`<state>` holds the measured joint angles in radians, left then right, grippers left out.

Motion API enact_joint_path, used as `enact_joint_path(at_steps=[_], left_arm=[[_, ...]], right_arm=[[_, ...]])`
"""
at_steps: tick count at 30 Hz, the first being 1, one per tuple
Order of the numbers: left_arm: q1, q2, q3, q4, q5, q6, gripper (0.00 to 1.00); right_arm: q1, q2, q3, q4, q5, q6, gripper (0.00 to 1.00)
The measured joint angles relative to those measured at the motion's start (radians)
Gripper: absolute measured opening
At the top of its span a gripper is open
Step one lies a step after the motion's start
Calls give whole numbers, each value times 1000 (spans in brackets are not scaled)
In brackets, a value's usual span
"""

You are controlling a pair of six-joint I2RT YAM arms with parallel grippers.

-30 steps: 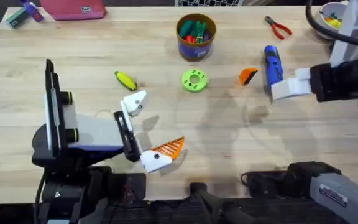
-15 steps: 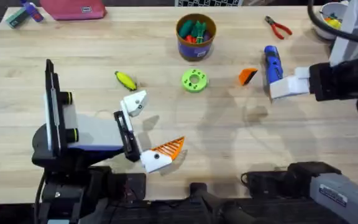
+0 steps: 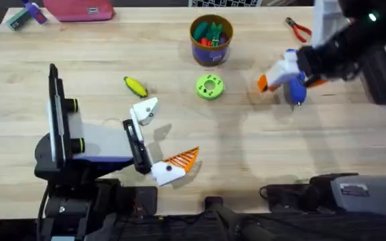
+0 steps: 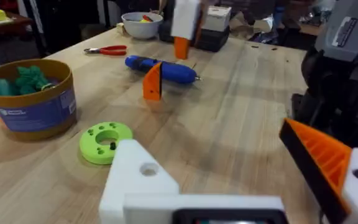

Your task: Pick up the gripper from the table and insert it into the empty holder that is missing its gripper. Then pick up a screw, insert it into the mounting hole, and use the screwdriver to tighten it. Finally, clean up the table by picking up the vegetable and placing it into the bucket.

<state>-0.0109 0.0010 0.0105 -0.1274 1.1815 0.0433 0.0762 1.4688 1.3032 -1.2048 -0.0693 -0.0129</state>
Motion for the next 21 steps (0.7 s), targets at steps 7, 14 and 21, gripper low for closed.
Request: enact_joint_path(at_steps=[7, 14, 21], left_arm=[[0, 0, 0, 0, 0, 0, 986], [0, 0, 0, 0, 0, 0, 986], [0, 0, 0, 0, 0, 0, 986]], right_arm=[[56, 183, 225, -13, 91, 6, 993], [83, 253, 237, 8, 163, 5, 993], [82, 268, 217, 62, 158, -56, 991]])
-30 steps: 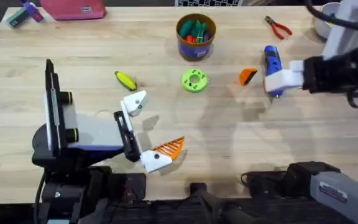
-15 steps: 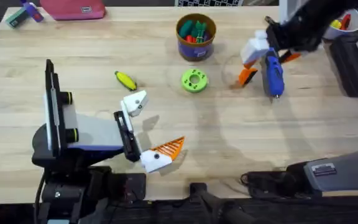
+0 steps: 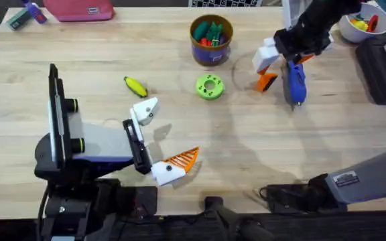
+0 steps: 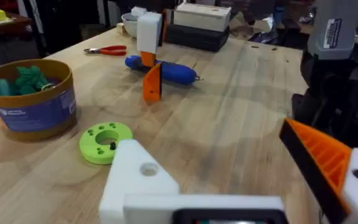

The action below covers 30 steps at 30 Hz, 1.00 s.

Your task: Pick up the gripper from the table and insert it into the empty holder that is missing its gripper. Then pick up a screw, insert it into the mounting hole, and use the screwdriver to tighten it. Finally, clean up the table by picking up the vegetable and placing it into the bucket.

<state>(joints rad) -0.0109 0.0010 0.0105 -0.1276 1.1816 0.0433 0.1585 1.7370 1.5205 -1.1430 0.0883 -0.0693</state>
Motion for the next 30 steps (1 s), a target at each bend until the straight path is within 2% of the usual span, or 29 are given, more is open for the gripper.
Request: enact_joint_path(at_steps=[13, 21, 25, 26, 27, 30], left_arm=[[0, 0, 0, 0, 0, 0, 985], [0, 0, 0, 0, 0, 0, 985], [0, 0, 0, 0, 0, 0, 985], [0, 0, 0, 0, 0, 0, 985], [0, 0, 0, 0, 0, 0, 985], [0, 0, 0, 0, 0, 0, 985]], right_arm=[[-3, 39, -121, 124, -4, -1, 963], [-3, 39, -144, 160, -6, 21, 854], [-3, 39, -145, 154, -6, 25, 633], [-3, 39, -145, 153, -6, 25, 551], [-3, 39, -145, 153, -6, 27, 461], [-3, 39, -145, 152, -7, 33, 79]])
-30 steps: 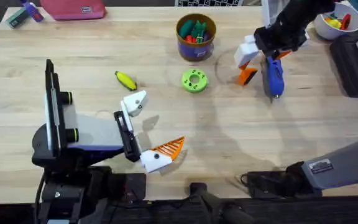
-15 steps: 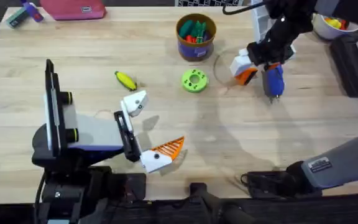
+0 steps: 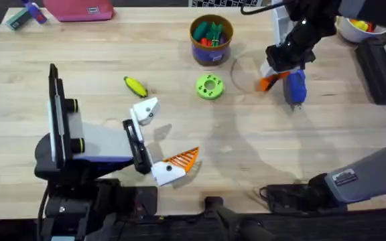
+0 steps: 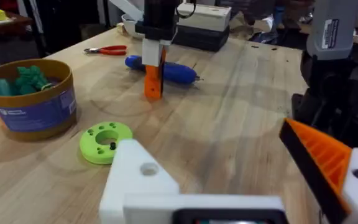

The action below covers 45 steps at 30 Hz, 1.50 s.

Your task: Pick up the gripper from the table and insert it into the empty holder that is missing its gripper. Then pick up a screw, insert it into the mounting hole, and use the screwdriver to tighten it. Finally, clean up the table by picking up the vegetable and placing it into the bucket.

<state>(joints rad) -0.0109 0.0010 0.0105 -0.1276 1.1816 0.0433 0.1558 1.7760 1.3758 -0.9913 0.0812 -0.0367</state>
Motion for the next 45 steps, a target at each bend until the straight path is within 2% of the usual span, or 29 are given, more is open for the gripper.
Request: enact_joint_path(at_steps=[2, 10, 15, 19, 27, 31, 34, 39, 42, 45], left_arm=[[0, 0, 0, 0, 0, 0, 985], [0, 0, 0, 0, 0, 0, 986], [0, 0, 0, 0, 0, 0, 986], [0, 0, 0, 0, 0, 0, 985], [0, 0, 0, 0, 0, 0, 986], [0, 0, 0, 0, 0, 0, 985], [0, 0, 0, 0, 0, 0, 985], [0, 0, 0, 0, 0, 0, 985], [0, 0, 0, 0, 0, 0, 986], [0, 0, 0, 0, 0, 0, 985]], right_arm=[[0, 0, 0, 1, 1, 5, 14], [-2, 0, 0, -3, -30, 8, 12], [-2, -22, -3, -35, -58, 72, 11], [-2, -123, -8, -45, -91, 138, 11], [15, -411, -10, -2, -281, 232, 10], [54, -513, -59, 114, -380, 294, 10], [77, -575, -138, 228, -457, 350, 9], [98, -650, -343, 567, -629, 478, 9], [101, -663, -484, 828, -760, 603, 9], [101, -662, -602, 1024, -855, 727, 9]])
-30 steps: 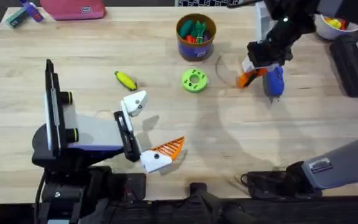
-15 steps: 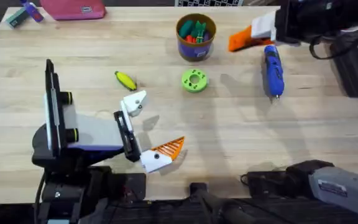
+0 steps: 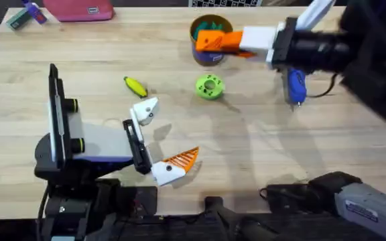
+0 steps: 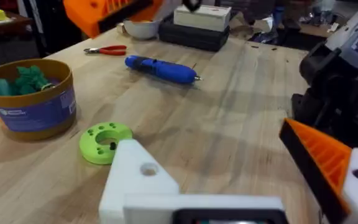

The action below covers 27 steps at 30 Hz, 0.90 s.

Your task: Pick up the gripper from the table and insert it into the empty holder that is missing its gripper. Then pick up a screw, insert it into the mounting hole, and use the screwdriver to tighten it. Finally, clean up the table by picking up the vegetable and placing it into the bucket.

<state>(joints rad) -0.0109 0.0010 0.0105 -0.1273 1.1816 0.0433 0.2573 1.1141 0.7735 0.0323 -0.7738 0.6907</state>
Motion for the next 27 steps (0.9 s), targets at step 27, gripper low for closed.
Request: enact_joint_path(at_steps=[27], left_arm=[[0, 0, 0, 0, 0, 0, 986]], right_arm=[[0, 425, -145, 847, -626, 506, 9]])
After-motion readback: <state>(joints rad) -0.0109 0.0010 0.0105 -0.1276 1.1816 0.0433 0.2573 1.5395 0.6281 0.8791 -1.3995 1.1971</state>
